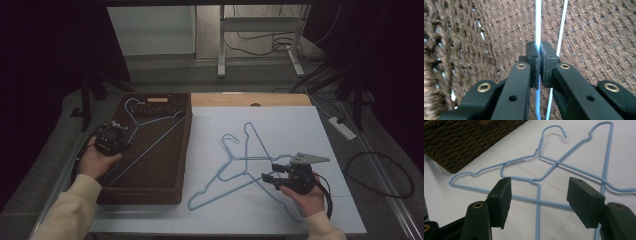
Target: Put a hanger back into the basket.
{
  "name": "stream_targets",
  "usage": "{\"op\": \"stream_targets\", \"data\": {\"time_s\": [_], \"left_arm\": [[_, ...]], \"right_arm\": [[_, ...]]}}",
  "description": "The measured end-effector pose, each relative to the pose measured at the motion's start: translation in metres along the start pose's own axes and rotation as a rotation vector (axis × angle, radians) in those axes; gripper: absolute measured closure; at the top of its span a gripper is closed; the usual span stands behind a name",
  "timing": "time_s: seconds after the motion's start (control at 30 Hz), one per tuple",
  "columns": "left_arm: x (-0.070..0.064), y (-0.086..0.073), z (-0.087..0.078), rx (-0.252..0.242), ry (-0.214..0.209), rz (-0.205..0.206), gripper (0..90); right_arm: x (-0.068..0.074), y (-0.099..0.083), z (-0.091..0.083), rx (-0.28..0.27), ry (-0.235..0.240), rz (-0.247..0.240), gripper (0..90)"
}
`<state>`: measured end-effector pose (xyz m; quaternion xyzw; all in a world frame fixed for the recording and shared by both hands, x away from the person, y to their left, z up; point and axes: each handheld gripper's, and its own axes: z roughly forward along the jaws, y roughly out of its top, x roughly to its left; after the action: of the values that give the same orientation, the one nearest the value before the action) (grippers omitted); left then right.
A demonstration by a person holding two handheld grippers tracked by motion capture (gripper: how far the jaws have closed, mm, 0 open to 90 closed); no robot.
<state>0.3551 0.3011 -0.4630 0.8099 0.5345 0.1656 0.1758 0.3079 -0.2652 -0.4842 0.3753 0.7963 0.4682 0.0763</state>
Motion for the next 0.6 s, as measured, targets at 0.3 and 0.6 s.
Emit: {"op": "stream_targets", "data": {"time_s": [0.3,0.6], "left_arm": [[0.001,0.001,0.002,0.006,0.047,-0.022,78.8],[-0.004,0.001,-0.013,-0.107,0.043,0.002,49.1]], "right_arm": [[0.0,0.0,0.001,0.007,0.002,-0.001,37.4],[0.0,0.0,0.0,0.003,0.001,0.003,37.3]]}}
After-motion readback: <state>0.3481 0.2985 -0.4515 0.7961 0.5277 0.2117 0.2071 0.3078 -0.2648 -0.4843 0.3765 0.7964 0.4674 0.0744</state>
